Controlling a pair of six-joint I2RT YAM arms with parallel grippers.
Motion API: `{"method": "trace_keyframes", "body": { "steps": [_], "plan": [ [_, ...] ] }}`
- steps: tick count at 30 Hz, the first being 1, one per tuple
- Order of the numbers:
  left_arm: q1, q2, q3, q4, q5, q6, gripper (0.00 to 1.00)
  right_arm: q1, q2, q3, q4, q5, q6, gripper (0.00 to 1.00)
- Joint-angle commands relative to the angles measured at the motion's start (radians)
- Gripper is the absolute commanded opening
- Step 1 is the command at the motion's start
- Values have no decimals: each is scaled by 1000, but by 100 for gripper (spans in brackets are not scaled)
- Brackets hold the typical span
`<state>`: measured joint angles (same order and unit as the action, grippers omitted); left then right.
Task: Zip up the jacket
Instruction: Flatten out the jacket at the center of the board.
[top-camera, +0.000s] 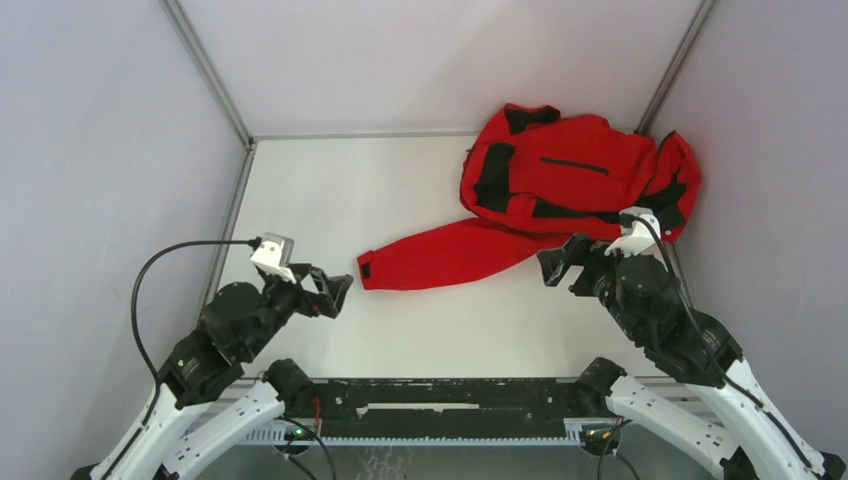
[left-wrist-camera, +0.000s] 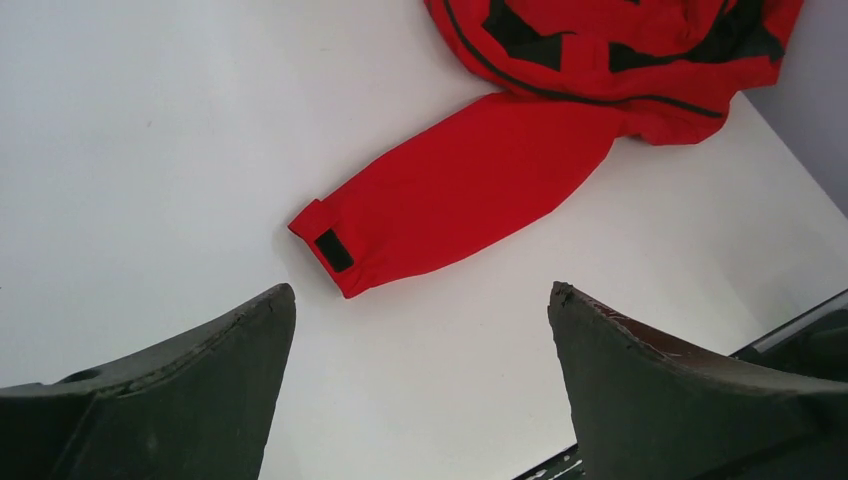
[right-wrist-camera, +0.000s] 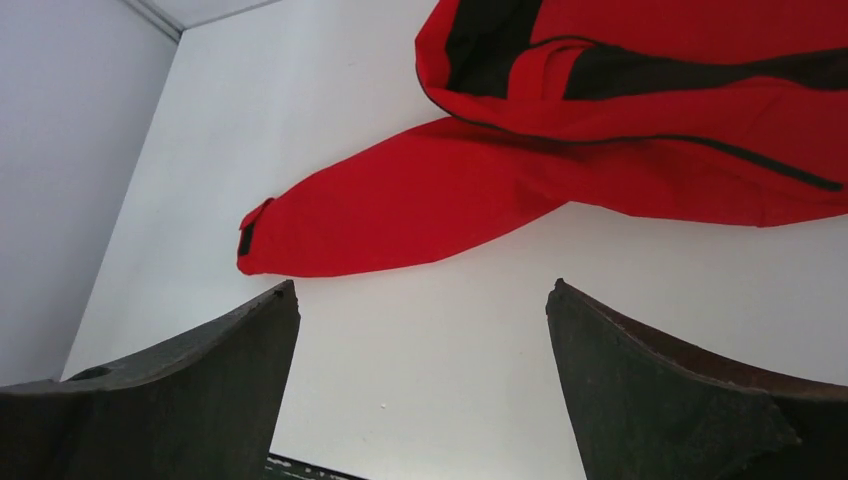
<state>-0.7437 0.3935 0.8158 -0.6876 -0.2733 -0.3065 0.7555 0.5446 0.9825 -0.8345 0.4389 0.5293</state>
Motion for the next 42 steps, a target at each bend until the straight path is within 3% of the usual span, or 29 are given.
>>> {"method": "trace_keyframes", "body": {
  "steps": [1, 9, 14, 25, 30, 36, 42],
  "plan": [
    [5, -50, 27, 1, 2, -5, 100, -19, 30, 28, -22, 20, -14, 100],
    [7, -68, 12, 0, -8, 2, 100, -35, 124, 5, -33, 94, -43, 100],
    [10, -38, 15, -13, -23, 12, 100, -112, 182, -21, -27, 117, -51, 99],
    [12, -69, 14, -21, -44, 3, 100, -456, 248, -145, 79, 103, 73, 100],
    [12, -57, 15, -22, -40, 4, 100, -649, 301, -203, 189, 19, 107, 100],
    [13, -58, 14, -24, -42, 4, 100, -858, 449, -219, 371, -116, 158, 100],
    [13, -56, 14, -24, -38, 4, 100, -977, 639, -186, 477, -118, 224, 100]
  ]
}}
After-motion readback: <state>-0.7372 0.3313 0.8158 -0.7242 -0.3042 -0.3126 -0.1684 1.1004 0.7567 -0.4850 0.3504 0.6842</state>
